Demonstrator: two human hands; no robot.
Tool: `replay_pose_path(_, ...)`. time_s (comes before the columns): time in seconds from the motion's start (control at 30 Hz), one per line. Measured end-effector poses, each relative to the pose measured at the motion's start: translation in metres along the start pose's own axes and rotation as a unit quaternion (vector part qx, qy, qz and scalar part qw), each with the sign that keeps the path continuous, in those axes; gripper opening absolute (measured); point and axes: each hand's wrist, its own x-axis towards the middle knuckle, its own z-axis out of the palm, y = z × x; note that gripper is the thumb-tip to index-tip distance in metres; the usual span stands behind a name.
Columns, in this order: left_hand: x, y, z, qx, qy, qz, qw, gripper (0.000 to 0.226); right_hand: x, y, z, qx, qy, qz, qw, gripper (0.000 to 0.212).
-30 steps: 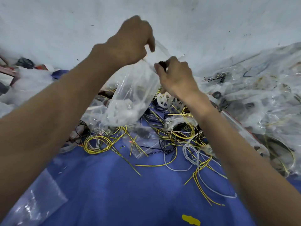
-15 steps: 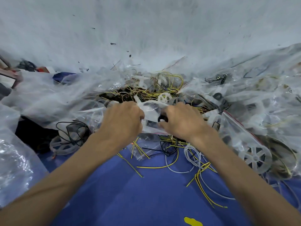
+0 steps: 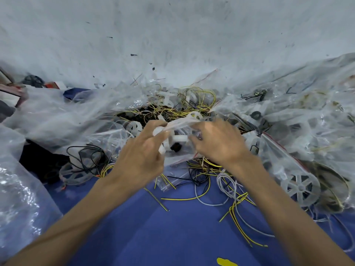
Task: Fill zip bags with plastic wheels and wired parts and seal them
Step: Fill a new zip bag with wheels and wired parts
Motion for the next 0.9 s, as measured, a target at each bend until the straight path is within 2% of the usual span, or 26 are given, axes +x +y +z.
replay_pose_path(0.1,0.016,-0.007,-0.007,-0.012,0.001,-0.023,1.0,0.069,0.006,0.017,-0.013,0.092,-0.03,-0.009,0.995,0.032)
replay_pose_path(0.2,0.044,-0.014,-0.02,-0.009,-0.063,-0.027,0.998,0.068,0.005,0.031,-0.019,0.278,-0.093,-0.011,0.956,0.035)
replay_pose_path(0.27,0.062,-0.016,-0.028,-0.002,-0.103,-0.031,0.994,0.066,0.004,0.039,-0.02,0.355,-0.073,-0.002,0.932,0.03)
replay_pose_path(0.4,0.081,-0.02,-0.038,-0.017,-0.103,-0.049,0.993,0.063,0.004,0.054,-0.027,0.422,0.028,0.037,0.906,0.016)
replay_pose_path(0.5,0.08,-0.027,-0.037,-0.056,-0.124,-0.075,0.988,0.064,0.004,0.066,-0.023,0.35,0.014,0.062,0.934,0.011)
replay_pose_path(0.63,0.078,-0.031,-0.035,-0.064,-0.144,-0.091,0.983,0.068,0.003,0.073,-0.002,0.228,-0.142,0.043,0.962,0.009)
replay_pose_path(0.73,0.077,-0.032,-0.035,-0.054,-0.145,-0.094,0.984,0.066,0.001,0.072,0.021,0.135,-0.291,0.054,0.946,0.016)
replay_pose_path(0.8,0.076,-0.032,-0.036,-0.05,-0.147,-0.093,0.983,0.066,-0.002,0.072,0.034,0.071,-0.395,0.08,0.912,0.032)
replay_pose_path(0.83,0.076,-0.031,-0.036,-0.048,-0.151,-0.089,0.983,0.065,-0.004,0.072,0.038,0.055,-0.423,0.085,0.9,0.039)
replay_pose_path(0.9,0.077,-0.029,-0.037,-0.042,-0.16,-0.08,0.983,0.065,-0.003,0.072,0.038,0.05,-0.393,0.06,0.916,0.039)
